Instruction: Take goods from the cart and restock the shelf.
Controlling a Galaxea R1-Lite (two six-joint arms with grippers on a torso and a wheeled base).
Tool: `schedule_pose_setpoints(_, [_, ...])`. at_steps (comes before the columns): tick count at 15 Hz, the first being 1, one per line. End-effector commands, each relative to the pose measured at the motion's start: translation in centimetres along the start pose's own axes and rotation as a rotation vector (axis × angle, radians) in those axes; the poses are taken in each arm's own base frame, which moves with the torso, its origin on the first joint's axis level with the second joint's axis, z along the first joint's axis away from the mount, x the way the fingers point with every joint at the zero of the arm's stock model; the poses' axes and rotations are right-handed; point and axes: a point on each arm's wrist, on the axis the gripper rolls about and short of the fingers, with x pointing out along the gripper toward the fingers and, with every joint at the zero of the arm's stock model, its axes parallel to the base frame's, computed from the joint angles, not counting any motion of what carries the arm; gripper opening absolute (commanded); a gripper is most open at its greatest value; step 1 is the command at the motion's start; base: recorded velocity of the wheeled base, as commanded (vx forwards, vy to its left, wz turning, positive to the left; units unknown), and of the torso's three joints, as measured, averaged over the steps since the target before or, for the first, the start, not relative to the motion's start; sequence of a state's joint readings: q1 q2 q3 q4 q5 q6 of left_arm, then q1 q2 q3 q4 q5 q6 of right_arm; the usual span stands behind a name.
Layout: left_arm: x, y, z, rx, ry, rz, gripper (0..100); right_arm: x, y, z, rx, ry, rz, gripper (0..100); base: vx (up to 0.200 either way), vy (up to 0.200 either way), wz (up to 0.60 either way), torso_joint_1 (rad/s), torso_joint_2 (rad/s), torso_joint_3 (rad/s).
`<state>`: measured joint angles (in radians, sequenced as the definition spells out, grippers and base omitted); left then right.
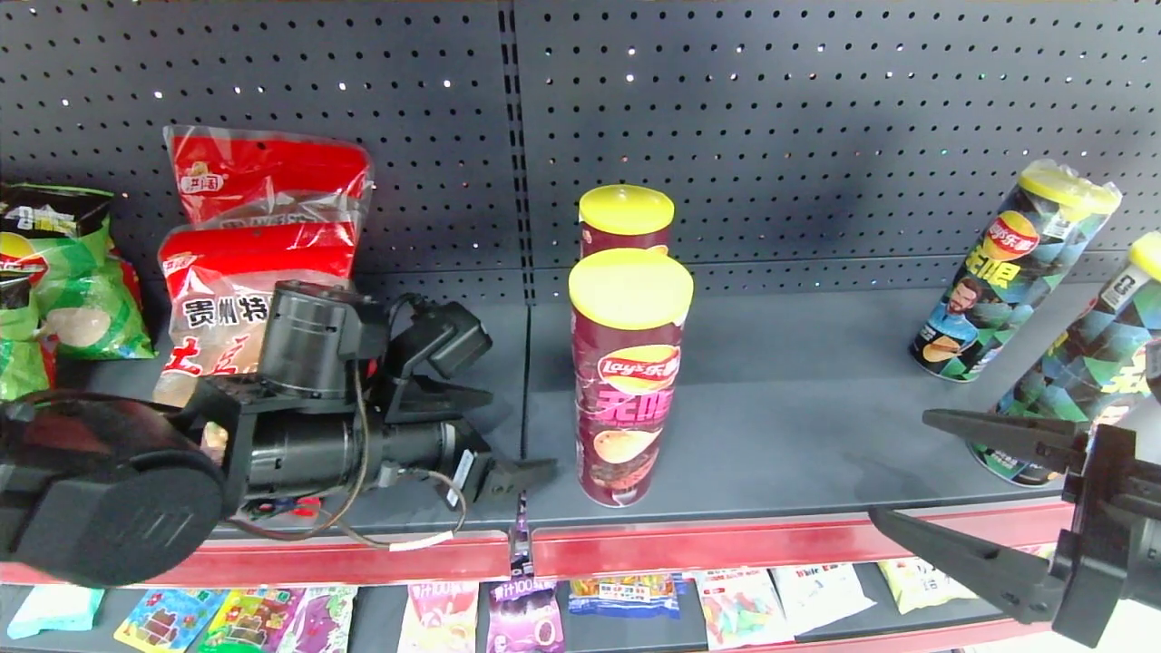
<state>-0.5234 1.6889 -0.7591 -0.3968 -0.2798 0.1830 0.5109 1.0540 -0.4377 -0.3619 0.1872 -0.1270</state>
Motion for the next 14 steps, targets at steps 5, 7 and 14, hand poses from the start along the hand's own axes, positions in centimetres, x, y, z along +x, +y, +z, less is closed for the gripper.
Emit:
schedule_pose_setpoints(5, [-19.1,-5.6,-7.6,-0.153,-0.216,0.37,100,-7.7,1.6,-4.5,-0.009,-0.136,-0.102,100,0.0,0.0,0.0,0.0,0.0,0.0])
schedule_pose_setpoints(7, [-22.8,-7.7,-11.6,-0.198,-0.156,0.474,100,-11.0,2.5,-5.6,0.041,-0.15,-0.233,100,0.0,0.0,0.0,0.0,0.0,0.0])
schedule_pose_setpoints(14, [-24.5,-11.7,-19.4,-0.455,-0.18,0.818,100,-14.7,6.1,-11.5,0.178,-0.071,-0.697,100,0.0,0.0,0.0,0.0,0.0,0.0])
